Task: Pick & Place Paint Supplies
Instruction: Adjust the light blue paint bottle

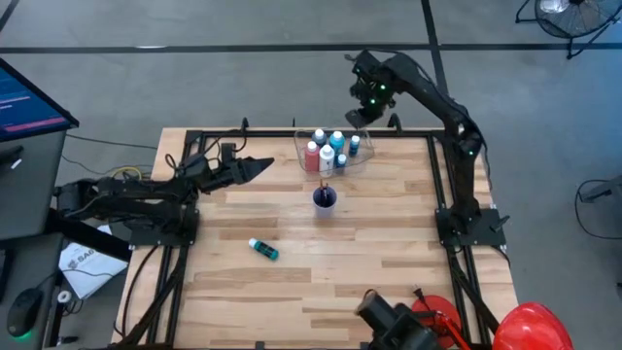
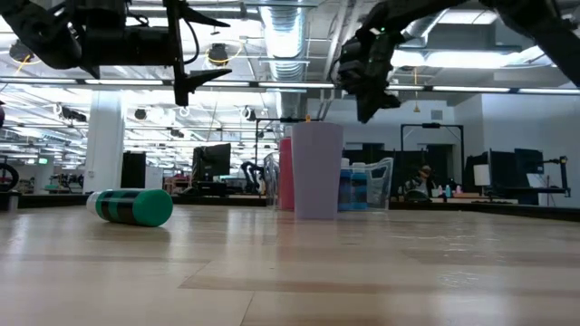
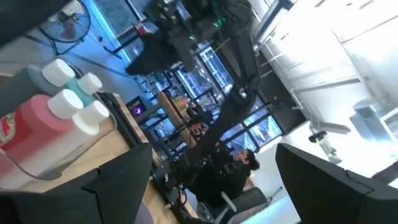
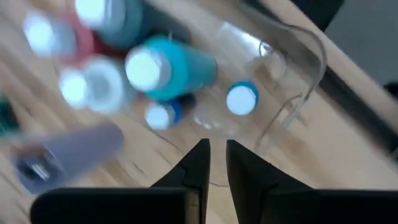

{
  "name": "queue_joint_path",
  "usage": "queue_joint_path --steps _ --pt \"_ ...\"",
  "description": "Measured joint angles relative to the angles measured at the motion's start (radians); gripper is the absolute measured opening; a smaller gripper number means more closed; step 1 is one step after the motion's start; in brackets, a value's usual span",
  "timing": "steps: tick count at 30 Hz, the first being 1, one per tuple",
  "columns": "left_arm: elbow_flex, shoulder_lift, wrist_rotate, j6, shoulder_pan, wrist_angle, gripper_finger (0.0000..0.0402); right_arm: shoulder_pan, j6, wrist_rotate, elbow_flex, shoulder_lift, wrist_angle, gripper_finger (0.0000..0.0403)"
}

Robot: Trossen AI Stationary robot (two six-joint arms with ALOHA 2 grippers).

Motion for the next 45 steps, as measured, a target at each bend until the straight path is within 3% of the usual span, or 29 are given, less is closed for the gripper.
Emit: queue_joint_path --steps 4,6,9,12,15,19,22,33,45 --pt "0.0 0.0 0.036 0.002 0.012 -0.001 0.0335 0.011 -0.279 0.007 0.013 0.04 -0.04 0.0043" --pt "0.0 0.0 0.043 0.002 0.012 -0.002 0.0335 0.022 -0.422 0.059 0.011 0.057 -0.062 0.0038" --pt "0.0 0.0 0.061 0.002 0.012 -0.003 0.0335 0.035 -0.51 0.175 0.009 0.081 -0.057 0.0025" --pt "0.0 0.0 0.073 0.002 0.012 -0.005 0.0335 0.029 -0.617 0.218 0.009 0.082 -0.061 0.0006" --pt "0.0 0.0 0.088 0.002 0.012 -0.004 0.0335 0.041 -0.777 0.218 0.009 0.081 -0.032 0.0003" --pt "-0.001 0.0 0.1 0.014 0.011 -0.005 0.0335 0.061 -0.968 0.083 0.009 0.059 0.012 0.0002" --pt "-0.001 0.0 0.102 0.071 0.011 -0.006 0.0335 0.063 -1.104 0.059 0.01 0.057 0.005 0.0002" --pt "-0.001 0.0 0.102 0.123 0.004 -0.007 0.0335 0.042 -1.051 0.058 -0.066 0.065 0.038 0.0014" --pt "-0.001 0.0 0.096 0.122 0.004 -0.007 0.0335 0.038 -0.975 0.082 -0.157 0.066 0.109 0.0138"
